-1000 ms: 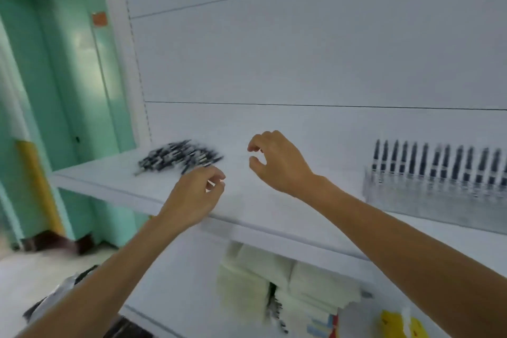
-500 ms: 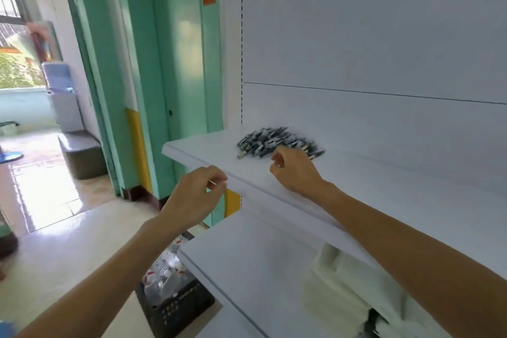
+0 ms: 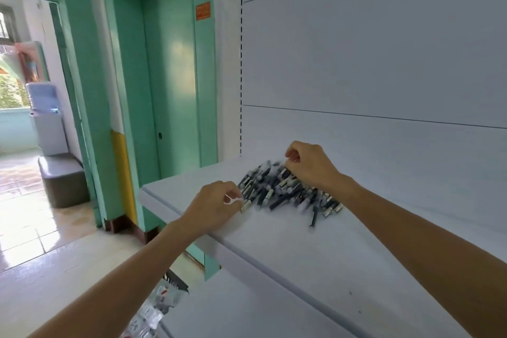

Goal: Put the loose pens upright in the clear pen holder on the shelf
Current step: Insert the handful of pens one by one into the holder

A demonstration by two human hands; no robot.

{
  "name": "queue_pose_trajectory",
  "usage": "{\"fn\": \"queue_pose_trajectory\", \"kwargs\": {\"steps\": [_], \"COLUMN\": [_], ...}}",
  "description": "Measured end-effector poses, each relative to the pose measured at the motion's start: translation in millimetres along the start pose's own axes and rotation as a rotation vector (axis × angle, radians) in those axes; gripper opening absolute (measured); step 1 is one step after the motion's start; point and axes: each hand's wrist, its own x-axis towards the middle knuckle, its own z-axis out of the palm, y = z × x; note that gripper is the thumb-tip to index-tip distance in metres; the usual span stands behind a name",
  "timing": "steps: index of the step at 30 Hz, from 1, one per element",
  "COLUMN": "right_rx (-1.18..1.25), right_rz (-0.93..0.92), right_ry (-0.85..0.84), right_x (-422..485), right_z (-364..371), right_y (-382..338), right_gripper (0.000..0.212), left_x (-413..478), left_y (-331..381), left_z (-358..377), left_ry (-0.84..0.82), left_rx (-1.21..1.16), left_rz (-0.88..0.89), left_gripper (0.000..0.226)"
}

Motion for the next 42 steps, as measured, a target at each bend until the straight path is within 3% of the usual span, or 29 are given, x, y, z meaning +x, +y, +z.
{"fn": "queue_pose_trajectory", "kwargs": {"steps": [11,16,22,28,34,39,42], "right_rx": [-0.094,-0.183,-0.174,-0.263,-0.405,-0.440,-0.530], "right_rz": [0.004,0.019,0.170,0.283,0.308,0.367,0.427], "right_ry": [-0.011,-0.016,-0.040,-0.059,-0.165,-0.172,-0.232], "right_x": [53,81,115,124,133,137,139], "right_z": [38,56,76,100,120,132,139], "right_y": [8,0,-8,-12,-29,-30,-35], "right_gripper": [0.020,0.032,0.024,0.018,0.014,0.020,0.039], "left_x": [82,128,163,188,197,192,190], "left_y": [-47,-62,-74,-108,-115,-121,-129], "left_z": [21,31,34,16,20,13,6], "left_ry": [0.002,-0.203,-0.359,-0.565,-0.536,-0.485,-0.487], "left_rx": [-0.275,-0.118,0.112,-0.052,-0.073,0.226,0.317], "left_rz": [-0.021,0.052,0.069,0.151,0.208,0.249,0.226], "left_gripper": [0.009,0.023,0.037,0.039,0.024,0.035,0.031]}}
